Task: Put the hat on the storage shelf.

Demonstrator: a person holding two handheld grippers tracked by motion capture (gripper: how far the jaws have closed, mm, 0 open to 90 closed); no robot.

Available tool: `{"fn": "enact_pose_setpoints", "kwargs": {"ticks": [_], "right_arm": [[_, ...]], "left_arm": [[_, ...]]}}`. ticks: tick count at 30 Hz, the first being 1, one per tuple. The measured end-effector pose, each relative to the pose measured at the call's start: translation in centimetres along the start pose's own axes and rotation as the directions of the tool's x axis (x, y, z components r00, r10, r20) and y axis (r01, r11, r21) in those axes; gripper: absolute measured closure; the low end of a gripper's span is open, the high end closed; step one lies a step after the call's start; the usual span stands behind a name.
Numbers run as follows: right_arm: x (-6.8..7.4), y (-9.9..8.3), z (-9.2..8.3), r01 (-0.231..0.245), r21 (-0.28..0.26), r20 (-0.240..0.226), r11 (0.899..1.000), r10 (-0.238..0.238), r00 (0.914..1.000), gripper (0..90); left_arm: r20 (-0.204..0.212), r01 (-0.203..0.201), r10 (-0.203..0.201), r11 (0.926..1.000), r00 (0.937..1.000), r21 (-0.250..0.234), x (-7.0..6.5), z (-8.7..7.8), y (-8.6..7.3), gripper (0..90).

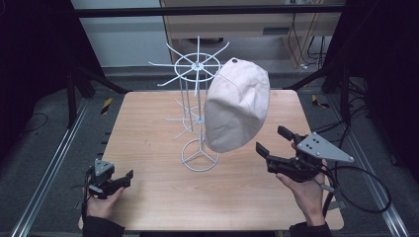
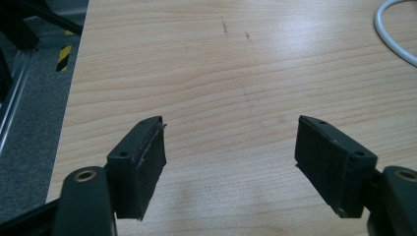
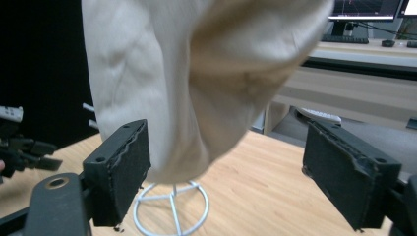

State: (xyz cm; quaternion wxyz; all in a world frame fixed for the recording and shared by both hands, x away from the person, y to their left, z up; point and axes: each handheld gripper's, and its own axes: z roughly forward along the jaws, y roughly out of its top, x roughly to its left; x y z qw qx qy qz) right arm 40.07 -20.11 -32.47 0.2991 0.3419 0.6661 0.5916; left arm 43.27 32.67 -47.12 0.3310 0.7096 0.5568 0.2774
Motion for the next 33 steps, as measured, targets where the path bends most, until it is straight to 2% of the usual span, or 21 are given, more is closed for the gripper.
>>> {"fn": "enact_pose_setpoints", "kwargs": {"ticks": [4,6,10,18,20,22,24,27,29,31,33], "right_arm": [[-0.7,-1.7,-0.7,-0.01,0.022,0.016,1.0,0.01,0.9998,16.3],[-1.3,-2.8,-0.8,-0.025,0.04,0.035,0.999,0.023,0.9991,16.1],[-2.3,-4.5,-0.5,-0.017,0.092,0.085,0.996,0.009,0.9964,15.1],[-4.2,-8.8,0.4,-0.037,0.196,0.167,0.98,0.003,0.9859,13.8],[-4.7,-9.9,0.4,-0.048,0.21,0.218,0.977,0.001,0.976,14.8],[-5.2,-10.8,0.5,-0.085,0.215,0.242,0.973,0.032,0.9697,14.9],[-5.7,-11.5,0.6,-0.102,0.231,0.269,0.968,0.037,0.9625,15.1],[-6.4,-12.5,0.5,-0.123,0.25,0.289,0.96,0.047,0.9561,17.6],[-6.7,-13.1,0.4,-0.145,0.27,0.31,0.952,0.057,0.9489,22.9],[-7.1,-13.7,0.3,-0.163,0.29,0.338,0.943,0.058,0.9394,24.6],[-7.4,-14.2,0.2,-0.189,0.307,0.35,0.933,0.074,0.934,27.7]], "left_arm": [[0.0,0.0,0.0,1.0,1.0,0.0,-0.1,0.0,0.0,26.9],[0.0,-0.001,0.001,1.0,1.0,-0.001,-0.1,0.0,0.0,26.9],[0.002,-0.004,0.004,1.0,1.0,-0.006,0.0,-0.1,0.0,27.5],[0.008,-0.009,0.009,1.0,0.9999,-0.004,-0.1,-0.1,0.0,30.6],[0.012,-0.012,0.012,0.9999,0.9999,-0.005,-0.1,-0.1,0.0,32.4],[0.016,-0.012,0.012,0.9999,0.9998,-0.006,-0.1,-0.2,0.0,34.2],[0.017,-0.014,0.014,0.9999,0.9998,-0.004,-0.1,-0.2,0.0,36.4],[0.018,-0.016,0.016,0.9999,0.9997,0.002,-0.1,-0.2,0.0,39.3],[0.019,-0.016,0.016,0.9999,0.9997,0.003,-0.1,-0.2,0.0,40.7],[0.018,-0.016,0.016,0.9999,0.9997,0.002,-0.1,-0.2,0.0,41.4],[0.016,-0.017,0.017,0.9998,0.9997,0.004,0.0,-0.1,0.0,41.3]]}}
